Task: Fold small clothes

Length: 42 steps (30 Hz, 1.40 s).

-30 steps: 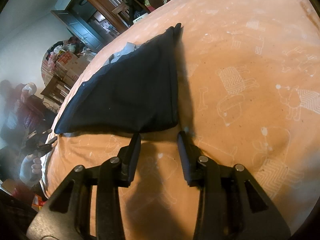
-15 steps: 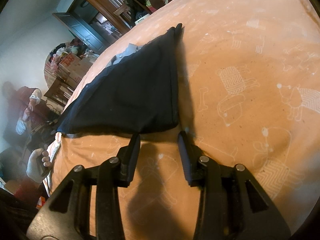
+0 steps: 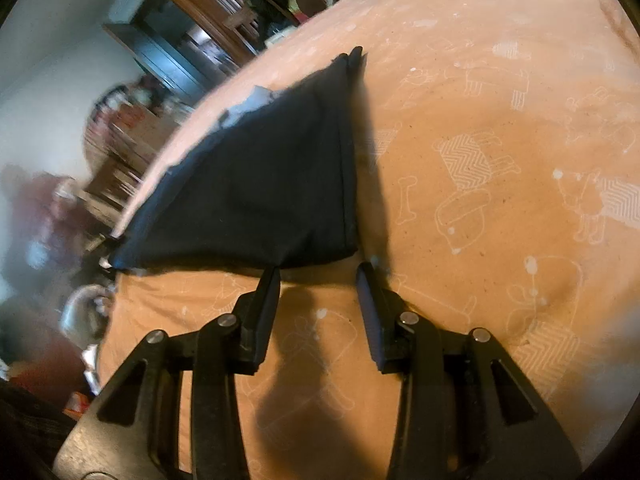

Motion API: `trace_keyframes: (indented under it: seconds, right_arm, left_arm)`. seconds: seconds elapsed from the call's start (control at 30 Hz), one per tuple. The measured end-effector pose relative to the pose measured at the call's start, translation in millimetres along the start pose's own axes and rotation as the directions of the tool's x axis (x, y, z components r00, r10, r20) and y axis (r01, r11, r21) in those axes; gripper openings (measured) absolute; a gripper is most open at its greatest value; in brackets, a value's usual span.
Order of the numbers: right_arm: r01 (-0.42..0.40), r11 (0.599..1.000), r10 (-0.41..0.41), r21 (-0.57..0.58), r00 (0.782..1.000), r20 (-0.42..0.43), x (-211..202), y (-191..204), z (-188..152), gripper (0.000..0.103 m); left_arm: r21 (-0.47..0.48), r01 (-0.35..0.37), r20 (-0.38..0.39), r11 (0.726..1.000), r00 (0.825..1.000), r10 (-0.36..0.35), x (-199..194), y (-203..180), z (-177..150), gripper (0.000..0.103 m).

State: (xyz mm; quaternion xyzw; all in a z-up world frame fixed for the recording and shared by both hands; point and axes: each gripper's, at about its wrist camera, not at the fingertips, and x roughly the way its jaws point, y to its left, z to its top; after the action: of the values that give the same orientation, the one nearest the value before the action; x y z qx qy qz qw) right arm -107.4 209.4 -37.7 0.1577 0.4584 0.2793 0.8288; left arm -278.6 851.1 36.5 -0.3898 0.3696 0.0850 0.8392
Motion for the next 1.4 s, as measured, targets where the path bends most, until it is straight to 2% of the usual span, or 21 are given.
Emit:
trace_keyframes:
  seconds: [0.03,0.07,0.1,0.13,0.17,0.2,0.23,0.3,0.37,0.47,0.5,0.6,1.1,1.27,1.33,1.37,1.4]
  right_arm:
    - [0.045,0.998,-0.046,-0.032,0.999,-0.013,-3,11,2,0.04]
    - [0.073,0.995,-0.074,-0.065,0.997,-0.018,-6,22,3,0.041]
    - [0.095,0.989,-0.098,-0.114,0.995,-0.013,-12,37,4,0.043]
    - [0.119,0.976,-0.121,-0.182,0.993,-0.002,-17,56,3,0.046]
    - [0.14,0.963,-0.142,-0.232,0.99,0.008,-20,70,2,0.059]
    - [0.157,0.954,-0.16,-0.257,0.987,0.011,-20,82,-1,0.076]
    - [0.17,0.949,-0.177,-0.264,0.984,0.001,-16,89,-3,0.083]
    - [0.201,0.945,-0.217,-0.259,0.975,-0.036,-1,96,-10,0.085]
    - [0.208,0.952,-0.226,-0.227,0.972,-0.058,13,97,-19,0.086]
    - [0.23,0.945,-0.246,-0.231,0.968,-0.044,30,102,-32,0.101]
    - [0.239,0.938,-0.254,-0.25,0.967,-0.03,35,104,-36,0.103]
    - [0.273,0.918,-0.283,-0.288,0.959,0.008,43,104,-41,0.103]
    - [0.219,0.935,-0.221,-0.278,0.975,0.026,40,98,-47,0.103]
    - [0.223,0.933,-0.224,-0.282,0.974,0.029,41,101,-48,0.103]
    - [0.225,0.932,-0.226,-0.283,0.974,0.03,41,101,-49,0.103]
    - [0.228,0.931,-0.228,-0.284,0.973,0.032,41,101,-48,0.103]
    - [0.23,0.93,-0.231,-0.285,0.972,0.033,41,102,-48,0.103]
  left_arm:
    - [0.034,-0.059,-0.002,0.998,0.998,0.059,-2,-7,-1,0.046]
    - [0.081,-0.118,0.0,0.99,0.993,0.119,-3,-14,-2,0.045]
    - [0.178,-0.221,0.021,0.959,0.975,0.221,-5,-30,-5,0.045]
    - [0.238,-0.273,0.042,0.932,0.962,0.271,-7,-38,-8,0.048]
    - [0.311,-0.335,0.073,0.889,0.941,0.329,-8,-49,-13,0.052]
    - [0.344,-0.364,0.083,0.865,0.93,0.358,-7,-52,-17,0.054]
    - [0.37,-0.389,0.081,0.844,0.918,0.388,-3,-53,-21,0.059]
    - [0.381,-0.398,0.075,0.835,0.913,0.401,3,-50,-23,0.064]
    - [0.378,-0.402,0.08,0.834,0.912,0.403,5,-47,-23,0.068]
    - [0.384,-0.405,0.086,0.83,0.911,0.404,9,-45,-22,0.069]
    - [0.386,-0.405,0.089,0.829,0.911,0.403,10,-44,-22,0.069]
    - [0.383,-0.399,0.091,0.833,0.914,0.396,11,-42,-23,0.07]
    - [0.362,-0.371,0.082,0.855,0.926,0.367,11,-38,-22,0.073]
    - [0.356,-0.362,0.076,0.862,0.93,0.36,9,-38,-22,0.074]
    - [0.35,-0.335,0.062,0.875,0.94,0.335,8,-37,-21,0.081]
    - [0.349,-0.295,0.036,0.89,0.953,0.301,8,-37,-20,0.092]
    - [0.35,-0.261,0.009,0.9,0.961,0.275,9,-37,-18,0.097]
